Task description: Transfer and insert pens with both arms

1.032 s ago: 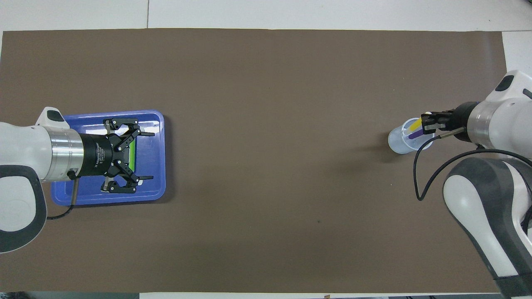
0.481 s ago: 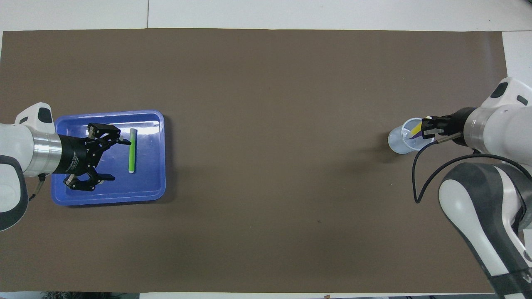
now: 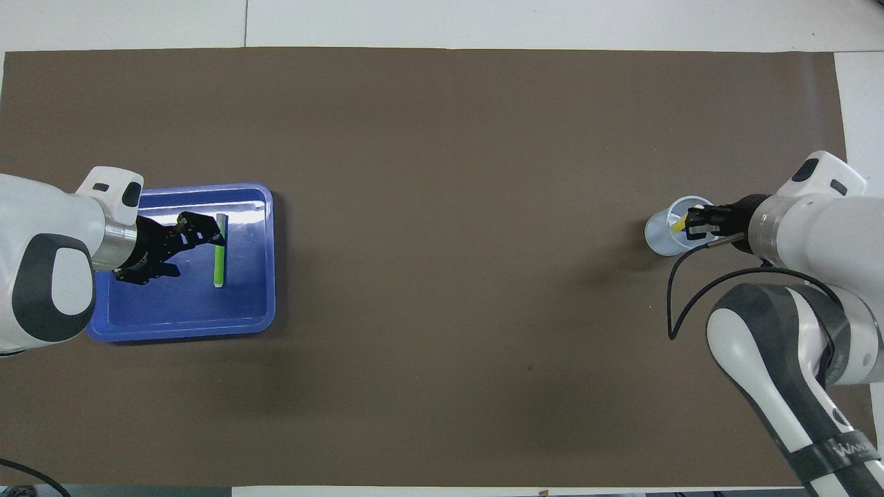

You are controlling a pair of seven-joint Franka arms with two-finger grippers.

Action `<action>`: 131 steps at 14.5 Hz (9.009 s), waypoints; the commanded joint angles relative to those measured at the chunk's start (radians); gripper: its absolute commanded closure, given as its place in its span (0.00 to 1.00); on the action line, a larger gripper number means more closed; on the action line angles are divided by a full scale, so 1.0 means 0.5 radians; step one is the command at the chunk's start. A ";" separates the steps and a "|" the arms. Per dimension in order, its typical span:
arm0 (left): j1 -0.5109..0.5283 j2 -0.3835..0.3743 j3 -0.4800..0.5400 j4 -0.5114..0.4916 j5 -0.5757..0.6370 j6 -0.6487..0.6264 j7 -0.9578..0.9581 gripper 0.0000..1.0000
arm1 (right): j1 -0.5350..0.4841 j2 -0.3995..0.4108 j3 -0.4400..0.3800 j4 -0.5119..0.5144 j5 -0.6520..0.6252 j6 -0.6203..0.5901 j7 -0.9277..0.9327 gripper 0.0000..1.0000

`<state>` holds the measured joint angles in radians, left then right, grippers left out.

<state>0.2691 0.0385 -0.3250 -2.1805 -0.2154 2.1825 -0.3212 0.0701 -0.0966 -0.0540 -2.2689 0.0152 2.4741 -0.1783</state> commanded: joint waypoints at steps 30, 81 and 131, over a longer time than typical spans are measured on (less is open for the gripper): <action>-0.090 0.383 -0.010 0.118 0.575 0.185 0.425 0.69 | -0.008 0.165 0.004 1.045 -0.116 -1.275 0.323 0.00; -0.701 -0.510 -0.117 -0.051 -2.293 -0.003 -2.122 1.00 | 0.001 0.279 1.050 1.258 0.712 -0.898 1.532 0.00; -0.136 -0.390 -0.105 -0.045 -0.706 -0.051 -1.262 0.00 | -0.024 -0.022 0.004 0.360 -0.141 -0.751 0.081 1.00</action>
<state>0.1774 -0.1684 -0.3726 -2.1981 -0.6524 2.1942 -1.1024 0.0614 -0.0649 -0.0255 -2.0068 -0.0383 2.0583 -0.1004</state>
